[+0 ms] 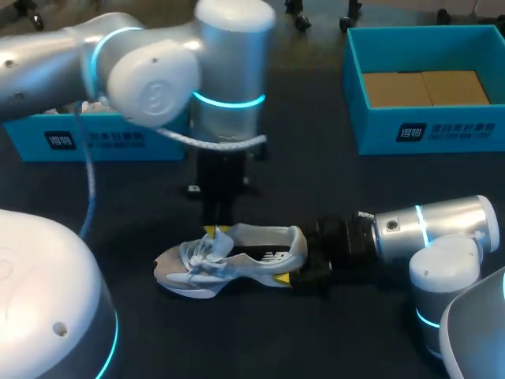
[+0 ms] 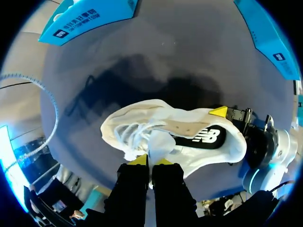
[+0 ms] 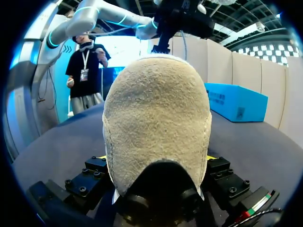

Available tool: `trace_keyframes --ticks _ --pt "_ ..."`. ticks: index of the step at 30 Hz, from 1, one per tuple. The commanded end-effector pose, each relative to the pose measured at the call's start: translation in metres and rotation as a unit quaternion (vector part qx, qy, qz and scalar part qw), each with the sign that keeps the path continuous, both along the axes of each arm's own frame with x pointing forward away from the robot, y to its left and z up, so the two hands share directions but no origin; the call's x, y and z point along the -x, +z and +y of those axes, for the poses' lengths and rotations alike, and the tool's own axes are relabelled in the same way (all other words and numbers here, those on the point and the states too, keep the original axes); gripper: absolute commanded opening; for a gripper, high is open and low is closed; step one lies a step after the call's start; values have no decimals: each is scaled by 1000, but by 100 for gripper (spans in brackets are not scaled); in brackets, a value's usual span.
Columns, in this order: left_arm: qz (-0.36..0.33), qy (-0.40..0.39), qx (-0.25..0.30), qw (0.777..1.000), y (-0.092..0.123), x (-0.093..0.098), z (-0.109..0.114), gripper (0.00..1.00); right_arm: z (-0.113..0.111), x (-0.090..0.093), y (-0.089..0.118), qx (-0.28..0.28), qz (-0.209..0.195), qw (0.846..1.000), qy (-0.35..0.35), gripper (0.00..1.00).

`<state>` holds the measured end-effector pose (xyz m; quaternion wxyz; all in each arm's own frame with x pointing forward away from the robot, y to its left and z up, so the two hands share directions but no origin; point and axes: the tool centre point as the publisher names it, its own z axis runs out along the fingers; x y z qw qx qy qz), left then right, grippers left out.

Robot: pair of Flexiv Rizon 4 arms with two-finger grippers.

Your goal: Take the shoe out of the shoebox, open the shoe tongue, remove and reinsert the insole, then place the shoe into the shoebox

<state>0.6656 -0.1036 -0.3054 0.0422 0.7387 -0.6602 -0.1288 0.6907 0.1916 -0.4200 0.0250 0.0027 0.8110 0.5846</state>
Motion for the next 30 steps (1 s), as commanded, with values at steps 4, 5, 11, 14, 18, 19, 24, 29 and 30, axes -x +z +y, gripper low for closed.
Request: trace_keyframes --ticks 4,5,11,14,18,19,24,29,30 --pt "-8 39 186 982 -5 -2 49 0 1 0 0 2 0 1000 -1 0" --pt "-9 38 189 981 -5 -1 52 0 1 0 0 2 0 1000 -1 0" --pt "-15 27 212 977 -18 6 75 0 1 0 0 2 0 1000 -1 0" --pt "-17 27 217 976 -26 8 80 0 1 0 0 2 0 1000 -1 0" --pt "-31 30 207 977 -40 11 83 0 1 0 0 2 0 1000 -1 0" --pt "-32 33 204 978 -44 11 83 0 1 0 0 2 0 1000 -1 0" --pt "-32 42 188 981 -58 12 88 0 1 0 0 2 0 1000 -1 0" --pt "-40 42 173 983 -65 12 94 0 1 0 0 2 0 1000 -1 0" --pt "-40 42 173 983 -65 12 95 0 1 0 0 2 0 1000 -1 0"
